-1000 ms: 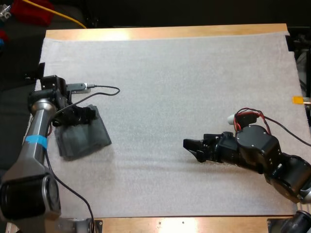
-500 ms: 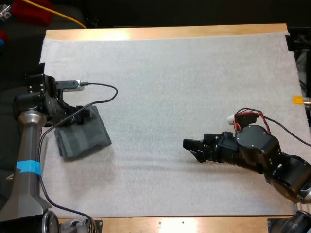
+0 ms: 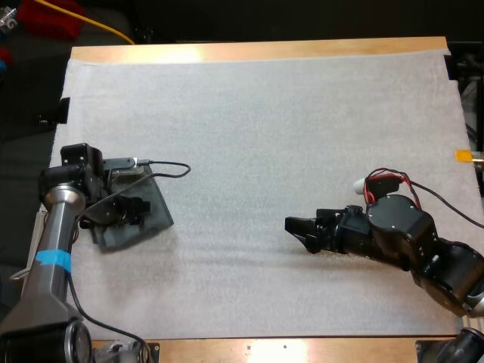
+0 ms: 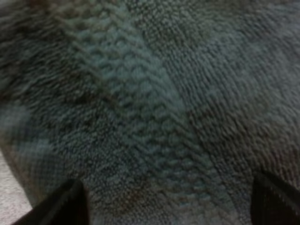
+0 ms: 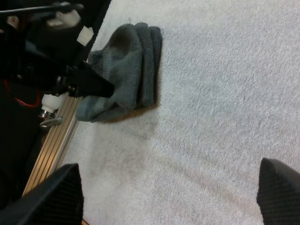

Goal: Pick towel from pile, fold and stack

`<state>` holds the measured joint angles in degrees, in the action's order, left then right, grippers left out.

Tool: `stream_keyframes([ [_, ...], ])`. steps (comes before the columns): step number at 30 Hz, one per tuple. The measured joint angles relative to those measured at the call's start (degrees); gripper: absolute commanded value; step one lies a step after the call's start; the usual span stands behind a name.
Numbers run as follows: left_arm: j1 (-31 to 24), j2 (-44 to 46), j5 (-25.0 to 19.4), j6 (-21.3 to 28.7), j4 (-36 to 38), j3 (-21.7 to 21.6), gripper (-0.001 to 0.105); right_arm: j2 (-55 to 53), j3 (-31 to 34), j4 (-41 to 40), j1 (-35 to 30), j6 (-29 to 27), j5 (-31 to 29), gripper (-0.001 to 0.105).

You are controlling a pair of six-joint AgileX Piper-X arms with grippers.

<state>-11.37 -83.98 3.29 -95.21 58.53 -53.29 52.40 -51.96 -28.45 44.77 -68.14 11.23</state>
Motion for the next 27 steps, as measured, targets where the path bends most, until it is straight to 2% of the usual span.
stream_keyframes([
  [9,0.0,-5.03,0.56,0.0,-1.01,-0.26,0.069,0.0,0.0,0.0,0.0,0.0,0.0,0.074],
  [14,0.0,-4.59,3.14,0.0,0.2,-1.95,0.069,0.0,0.0,0.0,0.0,0.0,0.0,0.074],
  [23,0.0,5.15,5.64,0.0,0.19,-8.27,0.069,0.0,0.0,0.0,0.0,0.0,0.0,0.074],
  [27,0.0,10.3,7.43,0.0,-0.34,-9.64,0.069,0.0,0.0,0.0,0.0,0.0,0.0,0.074],
])
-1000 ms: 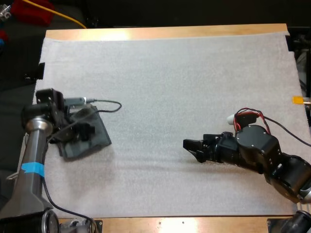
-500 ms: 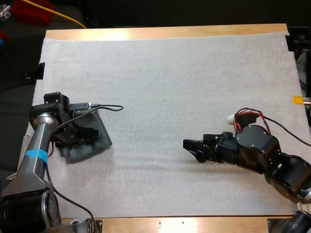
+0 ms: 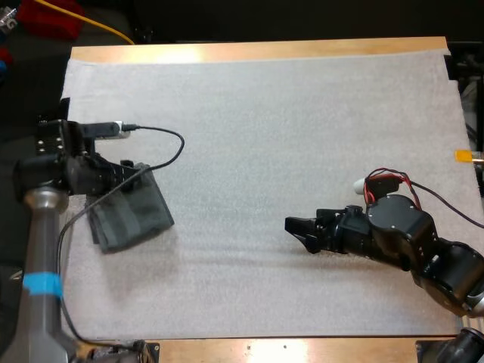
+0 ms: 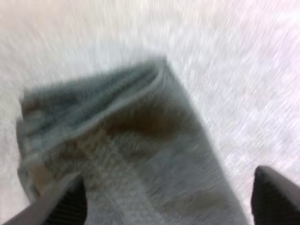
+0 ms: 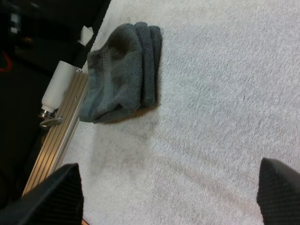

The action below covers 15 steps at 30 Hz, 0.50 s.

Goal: Pick towel from pile, fold and stack

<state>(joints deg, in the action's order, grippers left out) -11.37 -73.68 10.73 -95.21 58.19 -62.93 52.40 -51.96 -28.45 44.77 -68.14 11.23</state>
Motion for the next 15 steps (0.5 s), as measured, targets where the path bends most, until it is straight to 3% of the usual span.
stream_keyframes([
  [8,0.0,7.88,1.63,0.0,0.61,-0.05,0.069,0.0,0.0,0.0,0.0,-0.38,0.0,0.074],
  [15,0.78,11.36,4.64,0.0,1.89,-0.05,0.069,0.0,0.0,-1.27,-0.97,-4.69,-1.59,0.074],
])
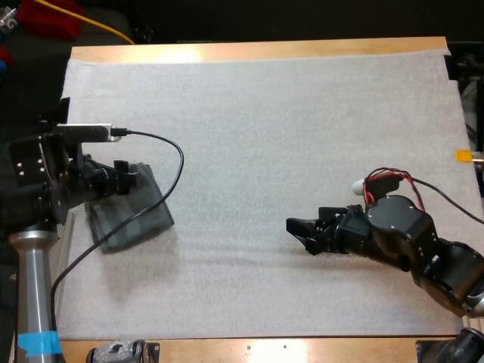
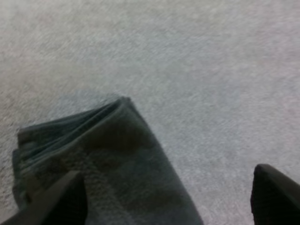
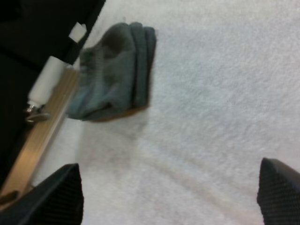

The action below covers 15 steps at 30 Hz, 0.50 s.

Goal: Pick towel from pile, fold and stack

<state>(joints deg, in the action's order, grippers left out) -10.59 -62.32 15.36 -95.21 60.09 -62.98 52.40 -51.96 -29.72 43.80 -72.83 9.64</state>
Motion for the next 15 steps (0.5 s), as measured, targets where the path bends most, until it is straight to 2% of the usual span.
stream_keyframes([
  [8,5.78,2.0,0.42,0.0,0.3,0.0,0.069,0.0,0.0,-6.43,-8.16,-3.54,-0.34,0.074],
  [15,6.6,4.07,0.25,0.0,1.66,0.0,0.069,0.0,0.0,-10.51,-14.38,-8.23,-0.34,0.074],
])
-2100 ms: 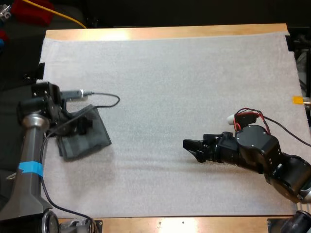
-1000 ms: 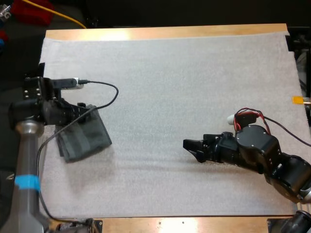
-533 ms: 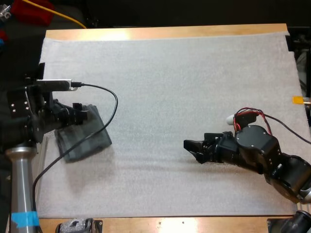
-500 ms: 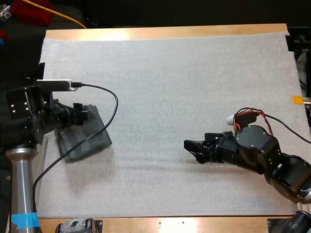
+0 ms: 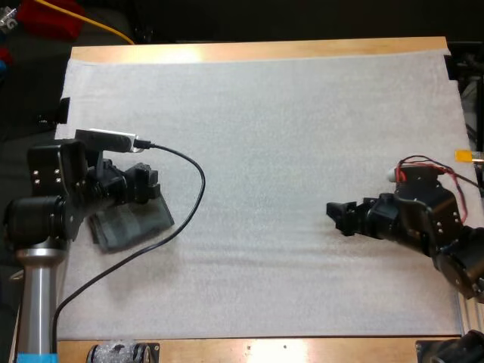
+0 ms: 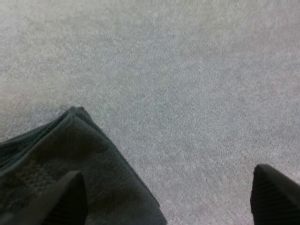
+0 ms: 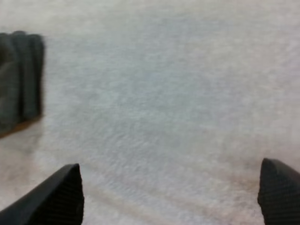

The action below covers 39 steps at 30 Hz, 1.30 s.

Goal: Pick towel from pile, fold and stack

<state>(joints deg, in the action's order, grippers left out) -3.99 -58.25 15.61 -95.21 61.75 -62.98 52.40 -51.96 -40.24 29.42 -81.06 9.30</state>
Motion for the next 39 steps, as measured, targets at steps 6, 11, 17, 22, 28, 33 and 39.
stream_keyframes([
  [6,0.0,1.61,-0.02,0.0,1.2,0.0,0.069,0.0,0.0,-2.88,-4.82,-3.93,-0.11,0.074],
  [11,0.0,1.73,-0.02,0.0,1.18,0.0,0.069,-0.23,-0.19,-7.02,-9.18,-8.9,-0.73,0.074],
  [17,0.0,1.73,-0.16,0.0,2.22,0.0,0.069,-1.1,-1.44,-11.59,-14.95,-15.47,-4.57,0.074],
  [22,0.0,1.83,-0.16,0.0,2.51,0.0,0.069,-2.39,-1.45,-12.07,-21.11,-17.15,-5.18,0.074],
  [28,0.0,3.12,0.18,0.0,2.73,0.0,0.069,-2.92,-1.45,-13.38,-29.59,-18.57,-5.3,0.074],
  [33,0.0,5.11,0.18,0.43,2.91,0.0,0.069,-3.25,-1.45,-14.62,-32.94,-19.79,-5.69,0.074],
  [39,0.0,8.58,0.37,1.28,3.6,0.0,0.069,-6.72,-1.45,-14.78,-32.94,-22.94,-5.69,0.074],
])
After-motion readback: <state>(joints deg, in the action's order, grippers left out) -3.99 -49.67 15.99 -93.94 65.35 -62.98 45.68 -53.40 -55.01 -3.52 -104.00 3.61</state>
